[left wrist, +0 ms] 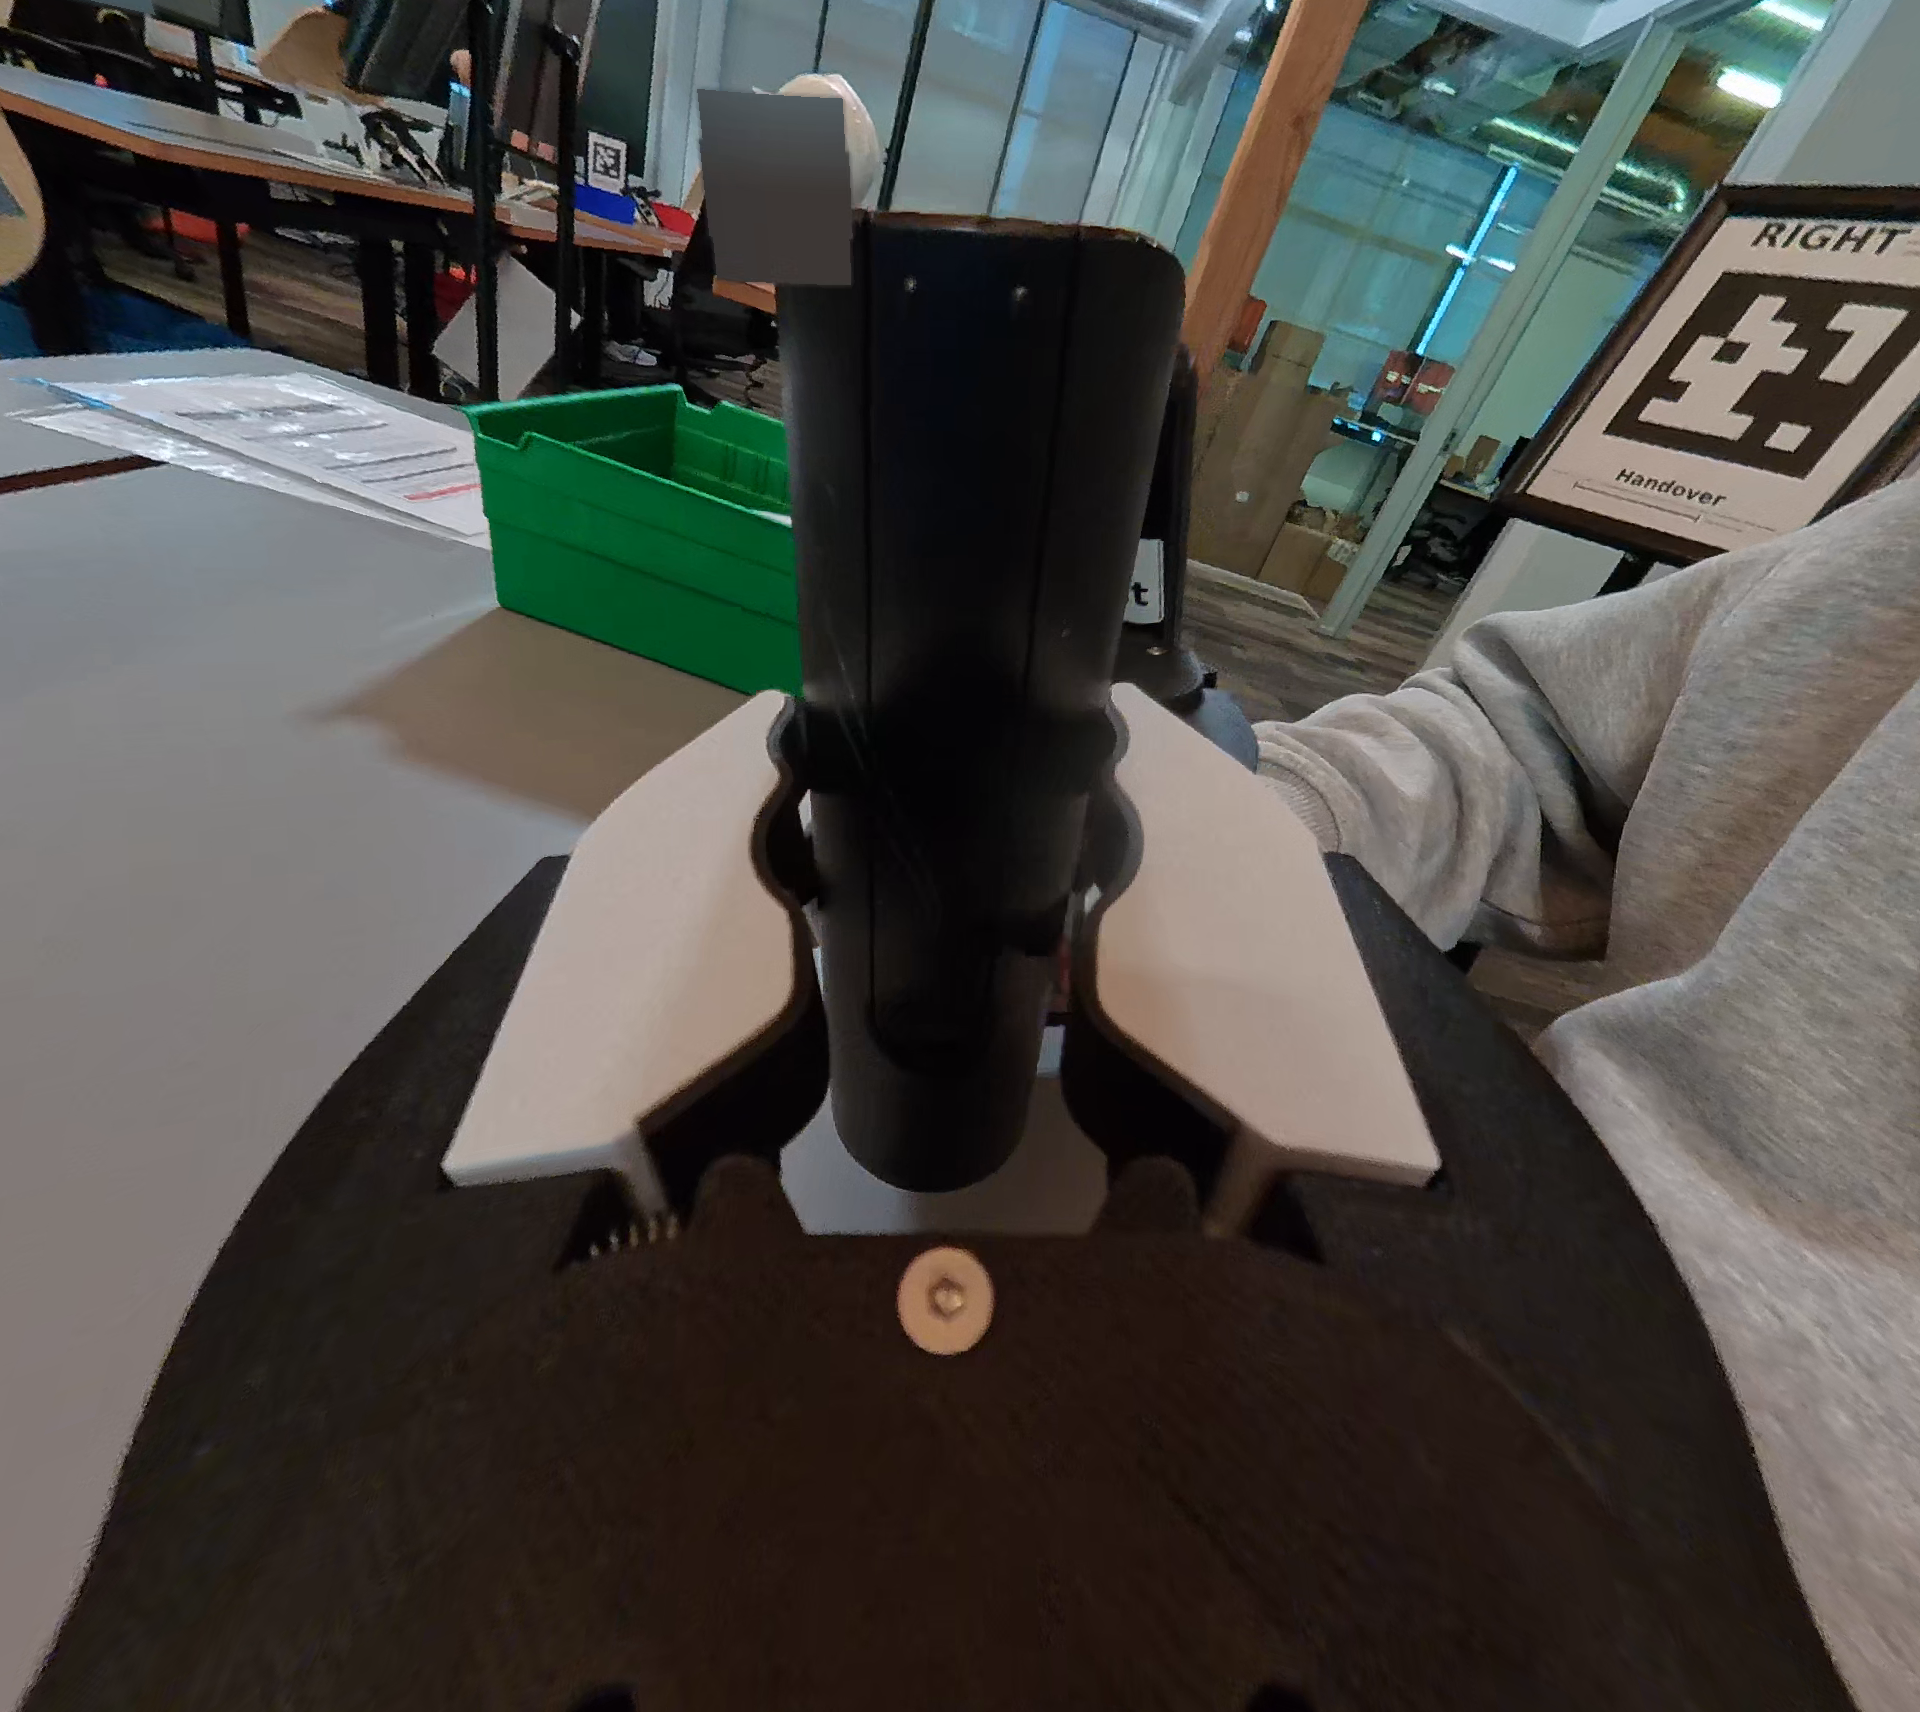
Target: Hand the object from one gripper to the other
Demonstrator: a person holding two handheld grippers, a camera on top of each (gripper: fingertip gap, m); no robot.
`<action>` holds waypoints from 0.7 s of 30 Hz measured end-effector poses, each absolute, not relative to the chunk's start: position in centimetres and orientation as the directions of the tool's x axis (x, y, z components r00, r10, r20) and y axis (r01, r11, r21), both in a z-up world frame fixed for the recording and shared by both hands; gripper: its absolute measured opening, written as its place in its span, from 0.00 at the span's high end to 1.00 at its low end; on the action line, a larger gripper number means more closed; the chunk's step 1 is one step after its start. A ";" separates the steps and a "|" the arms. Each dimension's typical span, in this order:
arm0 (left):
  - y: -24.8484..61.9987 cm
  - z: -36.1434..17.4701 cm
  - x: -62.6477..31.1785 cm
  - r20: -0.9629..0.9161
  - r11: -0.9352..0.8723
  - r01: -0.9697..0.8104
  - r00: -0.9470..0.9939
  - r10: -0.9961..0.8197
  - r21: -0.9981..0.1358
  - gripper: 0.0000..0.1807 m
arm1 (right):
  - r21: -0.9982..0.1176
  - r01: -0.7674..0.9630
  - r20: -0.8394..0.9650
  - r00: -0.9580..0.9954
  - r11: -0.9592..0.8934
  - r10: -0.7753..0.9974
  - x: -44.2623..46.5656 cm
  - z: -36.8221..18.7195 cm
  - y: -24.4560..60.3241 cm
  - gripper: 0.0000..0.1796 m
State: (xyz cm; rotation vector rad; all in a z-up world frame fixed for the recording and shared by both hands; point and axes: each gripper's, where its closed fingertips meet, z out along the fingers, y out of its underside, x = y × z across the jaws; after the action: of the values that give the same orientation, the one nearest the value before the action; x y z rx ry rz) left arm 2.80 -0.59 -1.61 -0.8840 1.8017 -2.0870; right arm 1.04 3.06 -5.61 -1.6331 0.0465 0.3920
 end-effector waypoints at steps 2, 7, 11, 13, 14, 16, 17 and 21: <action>0.2 -1.0 2.9 0.286 -0.236 -0.182 -0.781 -0.556 -0.955 0.71 | -0.943 -0.325 -0.332 0.921 -0.067 0.205 1.8 -5.0 2.8 0.61; 2.2 1.1 2.7 0.355 -0.390 -0.160 -0.790 -0.500 -0.907 0.71 | -0.860 -0.510 -0.491 0.843 0.034 0.220 4.2 -3.8 1.9 0.59; 2.7 1.7 2.4 0.399 -0.459 -0.183 -0.808 -0.433 -0.869 0.71 | -0.765 -0.642 -0.609 0.747 0.054 0.267 5.1 -3.8 1.7 0.58; 2.4 1.7 2.1 0.402 -0.451 -0.206 -0.825 -0.397 -0.868 0.71 | -0.732 -0.680 -0.643 0.707 0.038 0.294 5.0 -4.0 1.8 0.58; 2.2 1.7 1.9 0.395 -0.442 -0.211 -0.836 -0.380 -0.872 0.71 | -0.721 -0.692 -0.653 0.691 0.023 0.309 4.8 -4.0 1.8 0.59; 1.7 2.0 1.2 0.369 -0.425 -0.206 -0.862 -0.348 -0.881 0.71 | -0.700 -0.714 -0.672 0.650 -0.019 0.355 4.0 -4.1 2.0 0.61; 1.5 2.2 0.9 0.351 -0.420 -0.193 -0.872 -0.341 -0.887 0.71 | -0.689 -0.723 -0.681 0.629 -0.039 0.376 3.6 -4.1 2.0 0.61; 2.0 3.7 0.4 0.267 -0.433 -0.077 -0.878 -0.398 -0.898 0.71 | -0.644 -0.761 -0.703 0.552 -0.074 0.448 2.4 -3.6 2.2 0.59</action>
State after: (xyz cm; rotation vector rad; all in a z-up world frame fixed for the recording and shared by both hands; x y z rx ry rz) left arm 0.44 2.00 3.67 -0.6706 1.5489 -2.4129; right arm 2.36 2.20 -3.64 -1.2989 0.3066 1.0233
